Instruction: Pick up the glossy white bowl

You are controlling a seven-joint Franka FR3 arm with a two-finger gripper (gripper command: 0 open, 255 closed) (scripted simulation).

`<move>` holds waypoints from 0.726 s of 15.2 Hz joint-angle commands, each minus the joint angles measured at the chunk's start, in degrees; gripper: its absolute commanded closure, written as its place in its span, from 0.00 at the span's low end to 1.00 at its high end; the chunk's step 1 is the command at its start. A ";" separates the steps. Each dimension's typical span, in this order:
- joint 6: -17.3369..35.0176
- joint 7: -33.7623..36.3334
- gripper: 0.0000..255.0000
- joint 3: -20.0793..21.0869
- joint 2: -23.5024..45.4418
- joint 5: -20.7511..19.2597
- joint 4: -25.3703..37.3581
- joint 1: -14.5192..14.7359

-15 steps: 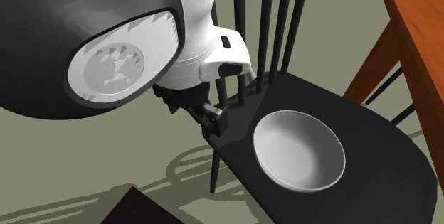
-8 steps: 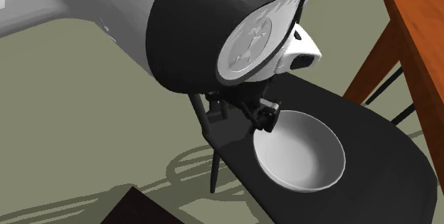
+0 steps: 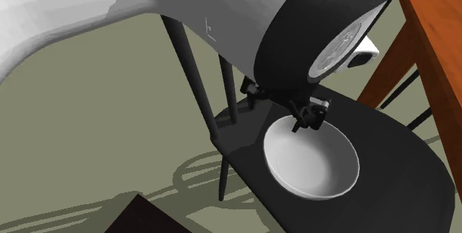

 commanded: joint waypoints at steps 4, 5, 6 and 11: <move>3.45 -0.45 0.00 -0.10 -0.45 -0.08 -3.89 -0.13; 3.45 -0.45 0.00 -0.10 -0.44 -0.08 -3.88 -0.13; 3.46 -0.45 1.00 -0.10 -0.32 -0.05 -3.77 -0.11; 3.47 -0.45 1.00 -0.10 -0.36 -0.06 -3.82 -0.12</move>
